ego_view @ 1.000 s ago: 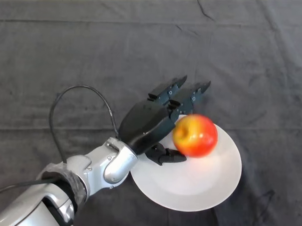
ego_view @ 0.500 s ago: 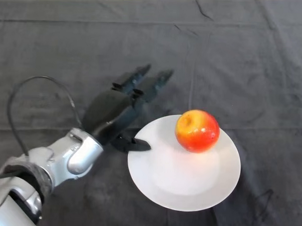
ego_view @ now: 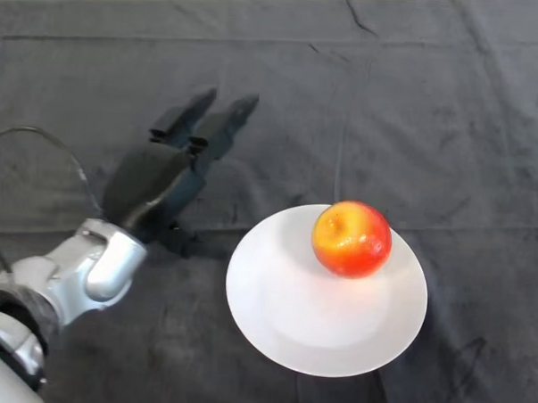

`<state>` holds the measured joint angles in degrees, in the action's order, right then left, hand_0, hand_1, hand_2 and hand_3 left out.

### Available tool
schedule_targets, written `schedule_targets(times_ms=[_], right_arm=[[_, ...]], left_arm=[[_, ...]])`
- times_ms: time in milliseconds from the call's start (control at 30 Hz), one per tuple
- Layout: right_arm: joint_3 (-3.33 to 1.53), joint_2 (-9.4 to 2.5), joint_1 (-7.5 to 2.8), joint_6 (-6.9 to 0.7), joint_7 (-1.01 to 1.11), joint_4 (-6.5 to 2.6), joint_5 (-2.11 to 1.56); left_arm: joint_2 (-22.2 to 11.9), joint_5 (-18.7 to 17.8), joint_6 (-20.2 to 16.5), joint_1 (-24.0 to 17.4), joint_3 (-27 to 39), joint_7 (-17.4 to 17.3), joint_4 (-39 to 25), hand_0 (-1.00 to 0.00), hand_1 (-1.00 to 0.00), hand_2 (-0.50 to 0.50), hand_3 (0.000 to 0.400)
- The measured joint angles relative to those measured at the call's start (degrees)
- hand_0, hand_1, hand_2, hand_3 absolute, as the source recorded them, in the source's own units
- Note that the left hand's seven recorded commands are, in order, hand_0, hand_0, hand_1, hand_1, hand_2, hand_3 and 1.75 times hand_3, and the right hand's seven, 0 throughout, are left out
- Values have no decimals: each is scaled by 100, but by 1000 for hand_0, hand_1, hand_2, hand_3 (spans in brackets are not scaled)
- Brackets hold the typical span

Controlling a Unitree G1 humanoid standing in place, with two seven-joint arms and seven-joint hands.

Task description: Move the apple to the plate

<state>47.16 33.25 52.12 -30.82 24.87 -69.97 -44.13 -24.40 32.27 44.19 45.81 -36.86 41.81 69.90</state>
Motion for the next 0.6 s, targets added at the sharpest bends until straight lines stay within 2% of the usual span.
schedule_targets(times_ms=[333,600], right_arm=[[0,0,0,0,0,0,0],[1,3,0,0,0,0,0]], left_arm=[[-232,-100,10,-76,387,4,11,0,0,0,0],[-591,-498,16,-480,729,-5,95,0,0,0,0]])
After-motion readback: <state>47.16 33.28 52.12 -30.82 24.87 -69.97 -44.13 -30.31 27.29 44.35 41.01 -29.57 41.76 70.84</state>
